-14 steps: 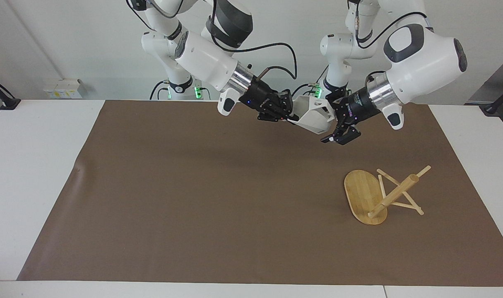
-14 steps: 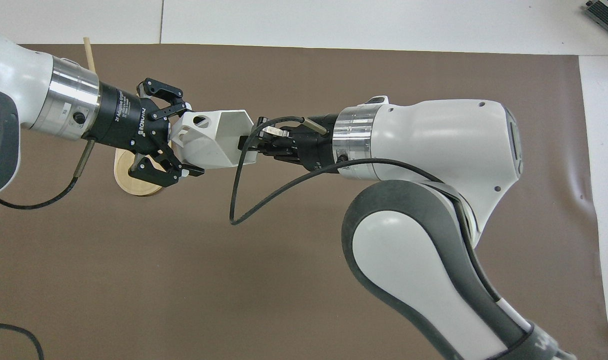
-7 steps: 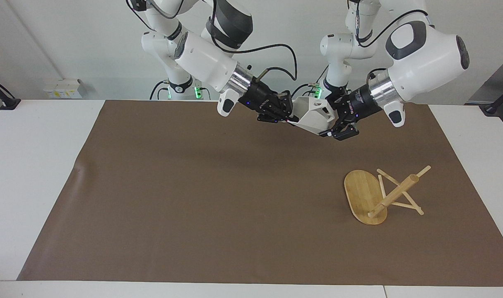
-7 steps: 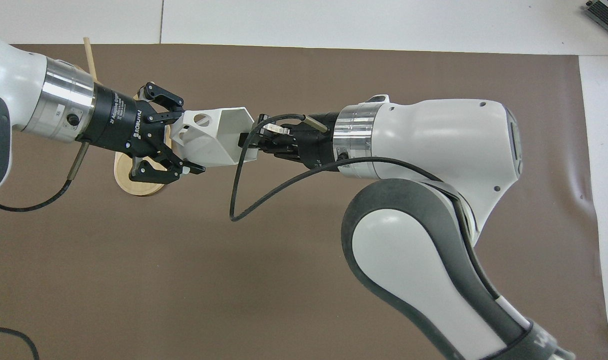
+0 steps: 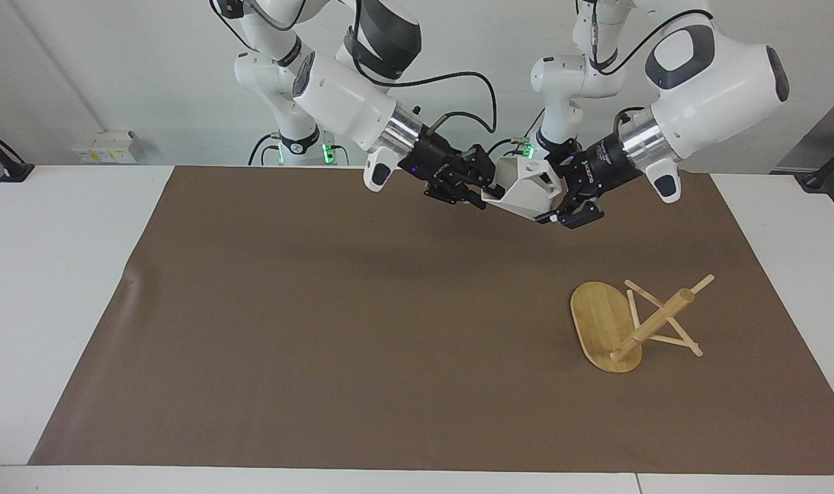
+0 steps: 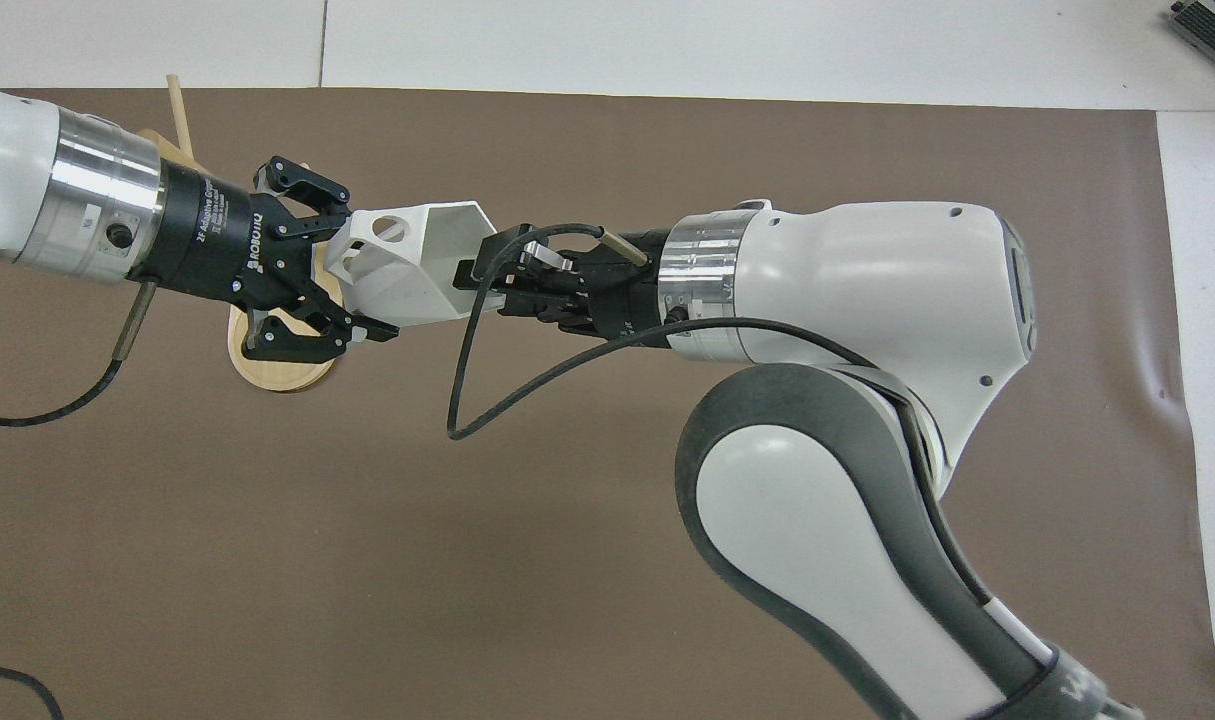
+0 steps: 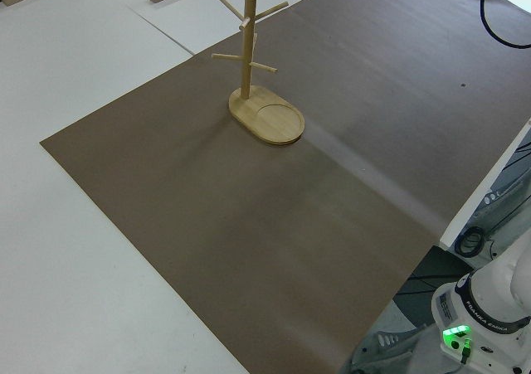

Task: Hang cup on rack

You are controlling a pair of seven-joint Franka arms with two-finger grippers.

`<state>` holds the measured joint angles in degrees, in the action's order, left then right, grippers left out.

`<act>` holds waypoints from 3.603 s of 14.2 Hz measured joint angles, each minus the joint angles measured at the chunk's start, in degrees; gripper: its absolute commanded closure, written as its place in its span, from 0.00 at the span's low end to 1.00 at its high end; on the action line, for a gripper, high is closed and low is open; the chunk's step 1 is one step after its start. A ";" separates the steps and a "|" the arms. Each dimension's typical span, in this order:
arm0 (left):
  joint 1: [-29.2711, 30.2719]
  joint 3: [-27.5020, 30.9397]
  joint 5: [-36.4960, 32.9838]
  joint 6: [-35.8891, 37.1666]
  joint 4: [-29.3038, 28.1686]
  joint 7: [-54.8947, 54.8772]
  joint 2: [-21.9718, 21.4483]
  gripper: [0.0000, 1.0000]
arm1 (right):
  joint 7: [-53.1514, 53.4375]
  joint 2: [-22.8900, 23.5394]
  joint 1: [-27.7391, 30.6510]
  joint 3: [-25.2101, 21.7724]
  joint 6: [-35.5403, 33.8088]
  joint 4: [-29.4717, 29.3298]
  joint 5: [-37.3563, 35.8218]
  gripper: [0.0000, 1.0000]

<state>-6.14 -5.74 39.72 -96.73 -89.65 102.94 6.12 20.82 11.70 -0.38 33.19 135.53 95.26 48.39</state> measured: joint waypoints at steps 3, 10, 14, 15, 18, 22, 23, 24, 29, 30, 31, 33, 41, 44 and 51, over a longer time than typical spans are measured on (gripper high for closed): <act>0.46 0.07 -0.13 -0.39 -0.04 2.98 -0.06 1.00 | 0.02 0.00 0.00 0.00 0.00 0.04 0.00 0.00; 0.79 0.83 -5.09 -5.33 -3.62 9.56 -0.50 1.00 | 0.02 -0.01 0.15 -1.64 0.00 0.14 -0.78 0.00; 0.91 0.83 -8.98 -11.96 -8.60 16.70 -1.93 1.00 | -0.37 -0.09 0.75 -7.50 -1.95 0.16 -11.49 0.00; 0.93 0.83 -10.04 -13.52 -9.87 18.38 -2.30 1.00 | -1.27 -0.20 0.80 -9.08 -3.15 0.16 -14.64 0.00; 1.01 0.83 -12.42 -17.65 -13.59 22.56 -3.39 1.00 | -9.69 -0.94 0.88 -15.37 -9.17 0.15 -21.37 0.00; 1.65 0.90 -13.67 -22.01 -17.32 28.44 -4.22 1.00 | -20.92 -1.80 1.51 -24.57 -17.73 0.26 -31.95 0.00; 2.20 0.89 -13.68 -22.77 -17.83 29.35 -4.22 1.00 | -22.00 -1.99 1.58 -26.20 -19.31 0.33 -36.21 0.00; 2.75 0.89 -13.68 -23.28 -18.22 30.06 -4.22 1.00 | -22.45 -2.18 1.58 -27.27 -20.66 0.40 -39.95 0.00; 3.99 0.91 -13.68 -27.78 -20.42 35.34 -4.20 1.00 | -23.13 -4.17 1.51 -31.73 -26.56 0.48 -45.56 0.00; 4.19 0.91 -13.68 -28.78 -20.90 36.68 -4.17 1.00 | -24.16 -4.82 1.52 -32.67 -27.58 0.45 -45.89 0.00; 4.36 0.93 -13.68 -29.44 -21.23 37.84 -4.10 1.00 | -24.90 -5.50 1.52 -33.47 -28.42 0.43 -46.68 0.00; 4.46 0.97 -13.68 -30.66 -21.63 39.92 -3.90 1.00 | -25.36 -7.13 1.53 -34.57 -30.61 0.34 -47.74 0.00; 4.61 0.96 -13.68 -32.77 -22.53 44.37 -3.01 1.00 | -24.31 -10.32 1.50 -34.76 -42.30 -4.61 -47.80 0.00; 5.72 0.94 -13.68 -32.97 -22.55 45.09 -2.38 1.00 | -23.80 -10.38 1.50 -34.82 -44.37 -5.74 -47.80 0.00; 7.51 0.88 -13.52 -33.53 -23.74 48.88 -2.05 1.00 | -23.73 -10.75 1.51 -35.67 -44.51 -6.21 -47.80 0.00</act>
<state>1.37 -4.86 26.21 -130.26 -113.39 151.83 4.07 -2.91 0.95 1.13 -2.48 91.02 89.05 0.59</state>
